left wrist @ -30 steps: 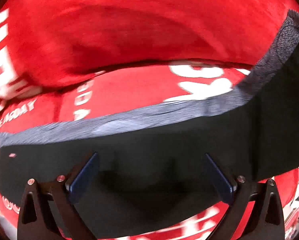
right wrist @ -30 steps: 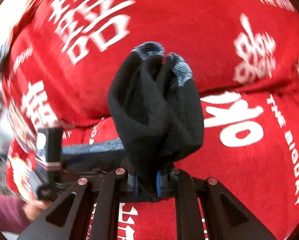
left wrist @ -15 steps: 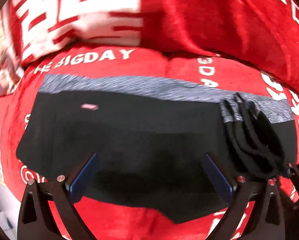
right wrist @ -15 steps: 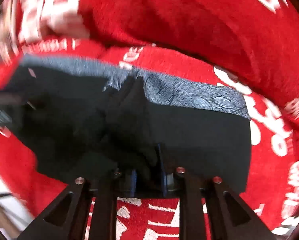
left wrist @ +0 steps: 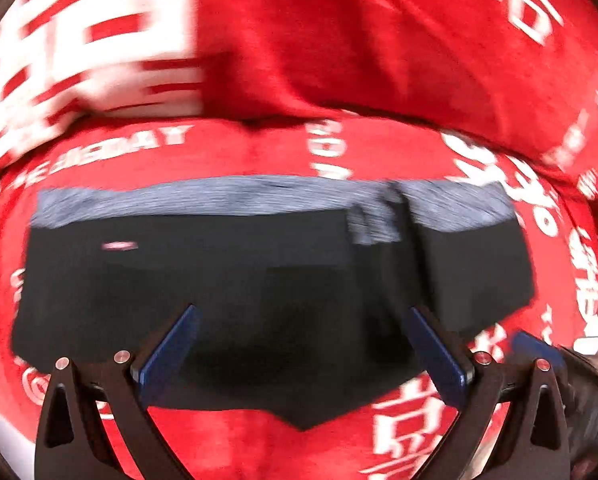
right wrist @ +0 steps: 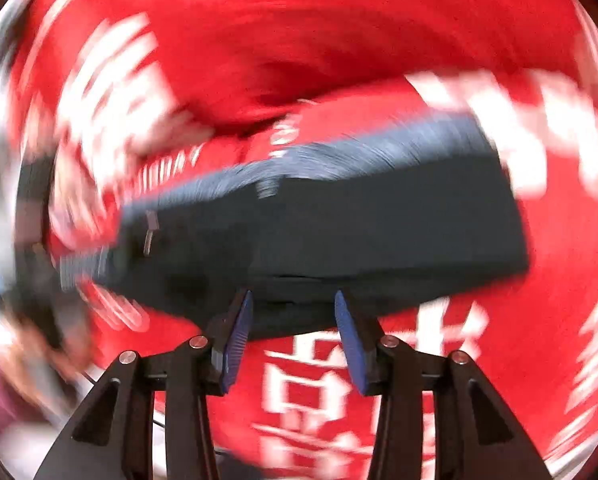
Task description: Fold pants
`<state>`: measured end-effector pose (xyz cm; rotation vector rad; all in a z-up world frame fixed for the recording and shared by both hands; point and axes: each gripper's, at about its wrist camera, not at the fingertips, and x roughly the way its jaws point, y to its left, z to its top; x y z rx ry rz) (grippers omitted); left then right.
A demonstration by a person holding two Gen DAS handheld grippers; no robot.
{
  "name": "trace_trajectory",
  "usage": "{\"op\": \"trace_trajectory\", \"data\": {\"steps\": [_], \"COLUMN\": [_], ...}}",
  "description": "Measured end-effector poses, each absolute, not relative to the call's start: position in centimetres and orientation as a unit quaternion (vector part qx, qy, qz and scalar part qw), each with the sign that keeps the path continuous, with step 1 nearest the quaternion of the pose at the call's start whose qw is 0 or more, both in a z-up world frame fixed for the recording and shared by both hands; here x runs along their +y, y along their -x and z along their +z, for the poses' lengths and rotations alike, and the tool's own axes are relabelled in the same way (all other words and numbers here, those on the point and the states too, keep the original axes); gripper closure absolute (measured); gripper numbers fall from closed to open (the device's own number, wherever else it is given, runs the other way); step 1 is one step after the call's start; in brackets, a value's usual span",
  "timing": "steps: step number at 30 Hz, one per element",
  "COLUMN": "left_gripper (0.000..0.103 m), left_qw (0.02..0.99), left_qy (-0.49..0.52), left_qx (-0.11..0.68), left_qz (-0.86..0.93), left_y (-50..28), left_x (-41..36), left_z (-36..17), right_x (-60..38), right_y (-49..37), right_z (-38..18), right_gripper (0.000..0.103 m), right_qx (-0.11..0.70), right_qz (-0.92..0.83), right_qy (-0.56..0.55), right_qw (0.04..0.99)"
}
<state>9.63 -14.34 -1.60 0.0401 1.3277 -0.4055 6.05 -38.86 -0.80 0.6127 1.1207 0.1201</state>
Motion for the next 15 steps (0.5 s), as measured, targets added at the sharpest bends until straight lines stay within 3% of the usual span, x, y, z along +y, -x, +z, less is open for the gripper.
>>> {"op": "trace_trajectory", "data": {"steps": [4,8,10,12,14,15], "left_gripper": [0.000,0.022,0.028,0.043,0.064,0.065], "left_qw": [0.755,0.735,0.726,0.713,0.696,0.690], "left_qy": [-0.024,-0.014,-0.010,-0.011,-0.002,0.001], "left_qx": [0.615,0.632,0.641,0.654,0.669,0.675], "left_qz": [-0.224,-0.245,-0.250,-0.252,-0.261,-0.263], "left_y": [-9.2,-9.5,-9.6,-9.8,-9.8,-9.7], "left_x": [-18.3,-20.8,-21.6,-22.2,-22.8,-23.0], "left_z": [-2.1,-3.0,-3.6,-4.6,-5.7,-6.1], "right_x": [-44.1,-45.2,-45.7,-46.1,-46.4,-46.5], "right_y": [-5.5,-5.2,-5.5,-5.6,-5.6,-5.6], "right_z": [-5.1,-7.8,-8.6,-8.9,-9.3,-9.6], "right_gripper": [0.056,0.056,0.056,0.056,0.057,0.069], "right_qx": [0.500,0.489,0.477,0.466,0.457,0.457], "right_qz": [0.057,0.052,0.049,0.047,0.044,0.039], "right_qy": [-0.468,-0.526,-0.548,-0.566,-0.583,-0.589], "right_qw": [0.726,0.694,0.685,0.679,0.670,0.665]}}
